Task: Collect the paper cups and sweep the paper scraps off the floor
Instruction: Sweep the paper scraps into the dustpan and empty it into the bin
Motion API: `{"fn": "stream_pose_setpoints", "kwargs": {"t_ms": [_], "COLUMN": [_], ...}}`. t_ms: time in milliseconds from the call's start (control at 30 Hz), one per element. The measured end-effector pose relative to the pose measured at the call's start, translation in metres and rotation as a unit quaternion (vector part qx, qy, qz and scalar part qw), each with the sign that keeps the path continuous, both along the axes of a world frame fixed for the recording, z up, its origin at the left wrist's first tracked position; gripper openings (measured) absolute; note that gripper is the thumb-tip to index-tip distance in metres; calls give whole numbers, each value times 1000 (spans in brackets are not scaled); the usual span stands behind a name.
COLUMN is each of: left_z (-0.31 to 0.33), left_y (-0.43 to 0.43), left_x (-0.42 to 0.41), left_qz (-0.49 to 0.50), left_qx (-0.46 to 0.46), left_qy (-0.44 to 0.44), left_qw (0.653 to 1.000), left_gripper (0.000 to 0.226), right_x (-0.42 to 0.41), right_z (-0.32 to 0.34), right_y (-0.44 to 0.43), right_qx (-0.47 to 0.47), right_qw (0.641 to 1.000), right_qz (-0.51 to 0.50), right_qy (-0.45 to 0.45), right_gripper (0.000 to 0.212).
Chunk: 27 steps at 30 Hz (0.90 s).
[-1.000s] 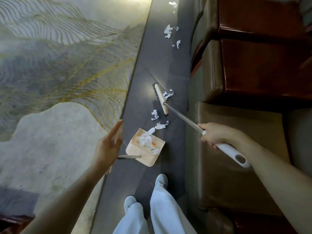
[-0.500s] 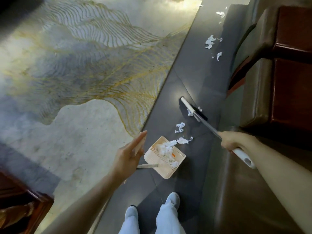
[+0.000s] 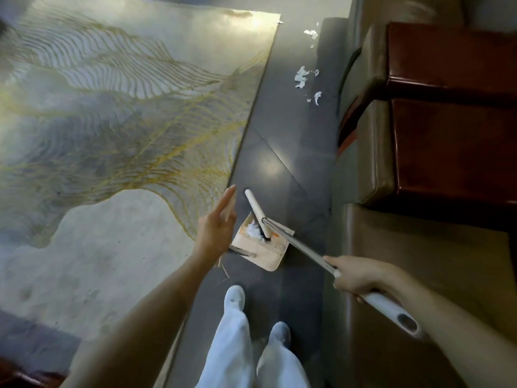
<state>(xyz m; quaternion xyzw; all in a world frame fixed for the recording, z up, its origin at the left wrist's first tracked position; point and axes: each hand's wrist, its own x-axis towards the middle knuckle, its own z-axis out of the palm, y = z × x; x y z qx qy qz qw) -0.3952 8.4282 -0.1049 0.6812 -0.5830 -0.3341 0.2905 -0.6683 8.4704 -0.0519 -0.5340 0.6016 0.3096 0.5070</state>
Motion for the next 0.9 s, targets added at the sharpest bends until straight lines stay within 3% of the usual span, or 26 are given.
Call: {"fn": "stream_pose_setpoints", "kwargs": {"t_ms": [200, 533, 700, 900], "left_z": [9, 26, 38, 36], "left_y": [-61, -231, -321, -449], "left_x": [7, 24, 18, -15], "left_qz": [-9, -56, -101, -115], "left_qx": [-25, -55, -65, -103], "left_qy": [29, 41, 87, 54], "left_qw": [999, 996, 989, 987], "left_gripper": [55, 57, 59, 58], "right_x": [2, 6, -2, -36], "right_z": [34, 70, 72, 49], "right_y": [-56, -196, -287, -412], "right_qx": [-36, -109, -139, -163], "right_qw": [999, 988, 981, 973], "right_qz": [-36, -110, -136, -164], "right_qy": [-2, 5, 6, 3], "right_gripper": [68, 72, 70, 65]}}
